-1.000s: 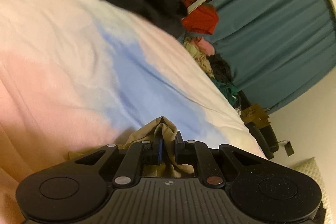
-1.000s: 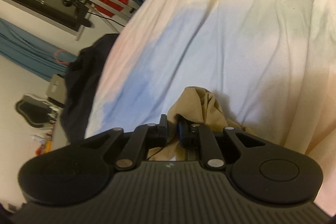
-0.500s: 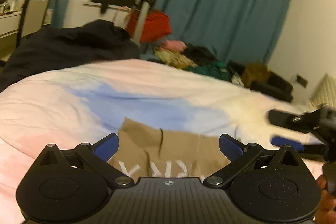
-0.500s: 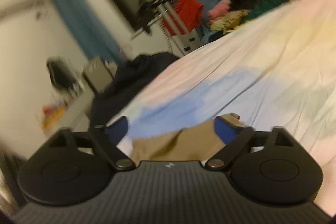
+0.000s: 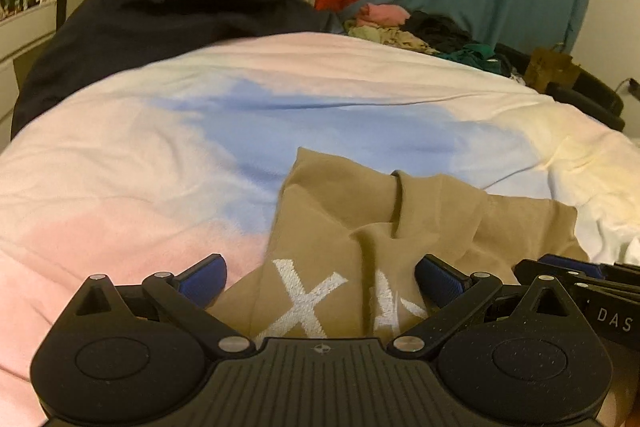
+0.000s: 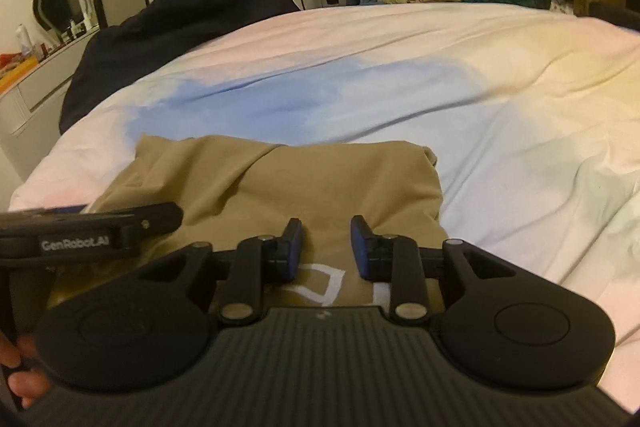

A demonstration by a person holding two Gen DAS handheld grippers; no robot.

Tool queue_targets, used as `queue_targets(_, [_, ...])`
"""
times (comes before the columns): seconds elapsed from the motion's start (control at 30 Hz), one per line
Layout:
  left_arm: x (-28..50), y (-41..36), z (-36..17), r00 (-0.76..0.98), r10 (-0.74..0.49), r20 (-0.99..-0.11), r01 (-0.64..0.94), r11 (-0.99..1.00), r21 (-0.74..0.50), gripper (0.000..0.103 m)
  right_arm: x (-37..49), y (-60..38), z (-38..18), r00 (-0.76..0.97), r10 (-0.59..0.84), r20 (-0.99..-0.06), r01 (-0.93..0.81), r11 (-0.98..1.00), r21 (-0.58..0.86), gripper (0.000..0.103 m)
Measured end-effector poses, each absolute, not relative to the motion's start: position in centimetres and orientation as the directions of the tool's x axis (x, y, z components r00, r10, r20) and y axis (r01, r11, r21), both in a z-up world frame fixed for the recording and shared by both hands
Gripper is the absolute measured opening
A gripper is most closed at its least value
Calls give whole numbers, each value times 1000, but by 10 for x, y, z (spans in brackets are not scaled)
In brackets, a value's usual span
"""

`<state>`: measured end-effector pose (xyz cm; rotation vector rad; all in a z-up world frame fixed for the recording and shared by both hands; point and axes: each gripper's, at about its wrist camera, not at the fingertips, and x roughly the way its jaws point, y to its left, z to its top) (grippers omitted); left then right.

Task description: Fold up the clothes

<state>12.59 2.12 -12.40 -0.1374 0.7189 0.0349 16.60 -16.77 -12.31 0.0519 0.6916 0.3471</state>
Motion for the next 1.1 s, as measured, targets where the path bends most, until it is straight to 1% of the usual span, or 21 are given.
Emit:
queue_targets(0.13, [112, 14, -110, 765, -44, -642, -44, 992, -120, 102, 153, -171, -115, 720, 334, -609, -281, 942, 185, 31])
queue_targets(0.27, [79, 4, -90, 781, -80, -619, 22, 995, -101, 102, 125, -172, -95, 738, 360, -571, -293, 933, 210, 31])
queue_targets(0.33, [66, 3, -81, 779, -92, -620, 46, 995, -90, 102, 112, -175, -85, 740, 379, -556, -309, 925, 219, 31])
queue_targets(0.47, [45, 7, -70, 777, -106, -620, 61, 994, -93, 102, 89, -182, -72, 753, 383, -535, -327, 923, 201, 31])
queue_targets(0.53, [38, 9, -71, 767, -104, -633, 53, 994, -98, 102, 86, -182, -75, 748, 374, -547, -323, 927, 191, 31])
queue_targets(0.63, [40, 9, -85, 725, -84, -683, 30, 995, -90, 102, 88, -178, -86, 723, 363, -588, -319, 930, 183, 31])
queue_targets(0.7, [45, 9, -95, 696, -78, -714, 17, 996, -92, 103, 92, -173, -95, 702, 354, -618, -331, 931, 156, 30])
queue_targets(0.77, [48, 11, -101, 679, -85, -729, 7, 994, -108, 103, 92, -169, -99, 699, 344, -627, -339, 931, 133, 30])
queue_targets(0.9, [48, 14, -103, 677, -88, -731, -1, 993, -120, 103, 90, -169, -100, 699, 342, -628, -347, 930, 121, 30])
queue_targets(1.1, [47, 7, -102, 690, -61, -721, 7, 997, -77, 103, 89, -170, -100, 698, 342, -629, -345, 930, 123, 31])
